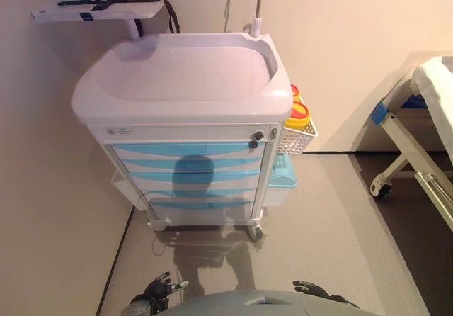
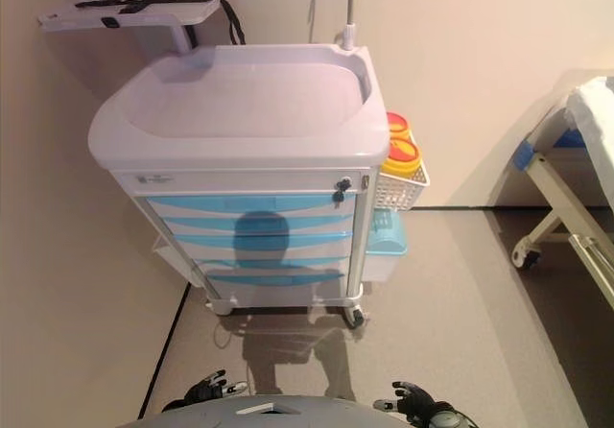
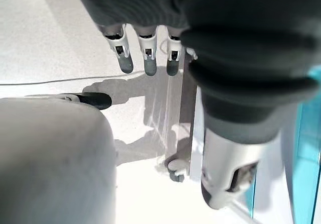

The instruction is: Open the drawer and pick up the medicine

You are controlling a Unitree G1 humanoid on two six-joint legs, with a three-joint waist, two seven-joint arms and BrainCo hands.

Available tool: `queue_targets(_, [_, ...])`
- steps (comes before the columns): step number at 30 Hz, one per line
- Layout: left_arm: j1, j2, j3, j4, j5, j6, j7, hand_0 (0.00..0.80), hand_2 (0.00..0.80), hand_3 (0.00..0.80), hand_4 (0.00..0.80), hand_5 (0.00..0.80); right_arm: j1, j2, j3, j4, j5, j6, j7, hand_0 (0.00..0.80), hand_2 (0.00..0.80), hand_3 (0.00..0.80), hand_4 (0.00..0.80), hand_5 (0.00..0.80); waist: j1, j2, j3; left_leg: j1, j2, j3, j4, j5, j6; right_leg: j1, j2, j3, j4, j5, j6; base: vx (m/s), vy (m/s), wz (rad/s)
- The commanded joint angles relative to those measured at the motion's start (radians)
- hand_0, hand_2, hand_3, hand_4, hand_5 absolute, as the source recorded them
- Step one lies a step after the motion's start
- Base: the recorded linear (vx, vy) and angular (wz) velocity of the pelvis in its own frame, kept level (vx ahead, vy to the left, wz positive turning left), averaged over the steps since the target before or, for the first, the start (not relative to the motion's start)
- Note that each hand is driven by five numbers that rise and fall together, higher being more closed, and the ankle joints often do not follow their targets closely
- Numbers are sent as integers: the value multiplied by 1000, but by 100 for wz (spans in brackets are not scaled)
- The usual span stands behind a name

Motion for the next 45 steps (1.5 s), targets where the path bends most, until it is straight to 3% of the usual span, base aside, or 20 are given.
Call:
queue_targets(1, [-84, -2, 41, 40, -65, -82, 10, 0, 0, 0, 0, 0, -74, 9, 32, 12, 9, -33, -8, 0, 0, 0, 0, 0, -5, -19, 71, -32, -74, -4, 28, -53, 82, -77, -38, -4, 109, 21, 36, -90, 65, -3])
queue_targets(12, [-227, 41, 54, -117, -193, -219, 64, 0, 0, 0, 0, 0, -160, -39, 64, -59, 97, -70, -83, 0, 0, 0, 0, 0, -10, -17, 256, -207, -71, 34, 126, -43, 90, -246, -48, 41, 184, 41, 34, -127, 57, -5])
queue_targets(20, [-320, 97, 74, -225, -242, -277, 90, 0, 0, 0, 0, 0, -192, -66, 75, -105, 145, -79, -93, 0, 0, 0, 0, 0, -35, -59, 350, -382, -64, 82, 303, -79, 98, -387, -54, 94, 252, 69, 41, -76, 19, -17])
queue_targets(35, [-612, 267, 112, -393, -624, -208, -110, 0, 0, 0, 0, 0, -169, -48, 133, -192, 178, -78, -90, 0, 0, 0, 0, 0, -92, -153, 410, -501, -37, 138, 440, -159, 106, -481, -46, 152, 250, 113, 66, -13, -25, -18])
queue_targets(45, [-849, 343, 141, -379, -903, -215, -275, 0, 0, 0, 0, 0, -152, -38, 192, -221, 176, -72, -93, 0, 0, 0, 0, 0, -123, -190, 413, -513, -16, 148, 482, -194, 103, -482, -38, 153, 259, 104, 63, 25, -47, -5])
